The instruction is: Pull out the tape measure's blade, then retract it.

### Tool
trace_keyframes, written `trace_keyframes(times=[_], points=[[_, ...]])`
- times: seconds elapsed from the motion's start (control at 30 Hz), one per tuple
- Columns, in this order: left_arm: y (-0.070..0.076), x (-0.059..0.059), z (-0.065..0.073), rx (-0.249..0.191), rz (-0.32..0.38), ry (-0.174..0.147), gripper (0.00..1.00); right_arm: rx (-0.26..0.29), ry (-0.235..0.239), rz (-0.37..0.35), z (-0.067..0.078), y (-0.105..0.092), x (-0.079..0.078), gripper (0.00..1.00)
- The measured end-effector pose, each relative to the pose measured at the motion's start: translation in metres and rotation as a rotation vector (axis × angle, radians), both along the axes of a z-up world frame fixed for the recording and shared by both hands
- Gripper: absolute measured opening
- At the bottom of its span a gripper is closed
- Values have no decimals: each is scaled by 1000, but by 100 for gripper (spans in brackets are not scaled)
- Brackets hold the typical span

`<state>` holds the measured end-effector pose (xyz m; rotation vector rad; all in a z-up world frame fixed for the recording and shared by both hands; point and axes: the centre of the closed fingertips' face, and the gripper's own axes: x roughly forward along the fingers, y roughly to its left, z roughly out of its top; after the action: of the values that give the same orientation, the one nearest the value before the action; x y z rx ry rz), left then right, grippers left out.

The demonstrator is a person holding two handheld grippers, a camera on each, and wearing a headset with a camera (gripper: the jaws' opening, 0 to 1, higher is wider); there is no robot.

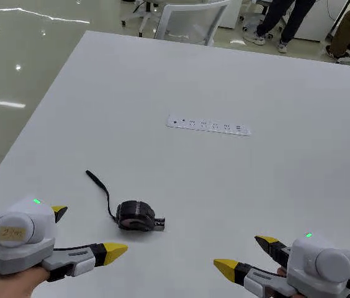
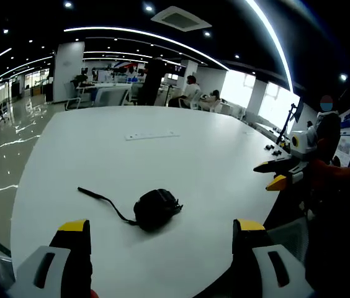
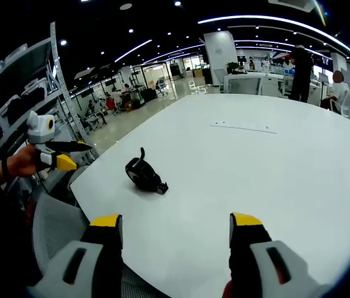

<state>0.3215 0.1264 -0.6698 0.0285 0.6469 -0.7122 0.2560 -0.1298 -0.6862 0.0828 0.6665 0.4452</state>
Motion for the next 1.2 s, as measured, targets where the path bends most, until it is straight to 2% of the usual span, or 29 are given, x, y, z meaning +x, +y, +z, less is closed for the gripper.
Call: trace_keyframes(times=[0.33,0.53,0.87,1.2], points=[[-2,-6,0,-2,8,5,91,9,18,6,-7,1,-4,70],[-2,-11,-5,3,6,15,91,8,21,8,-7,-2,-4,70],[-3,-10,-6,-1,10,19,91,7,22,16,-8,-4,-3,69],[-5,-13,-10,20,-14,29,91,8,33,37,-15,-1,0,68]])
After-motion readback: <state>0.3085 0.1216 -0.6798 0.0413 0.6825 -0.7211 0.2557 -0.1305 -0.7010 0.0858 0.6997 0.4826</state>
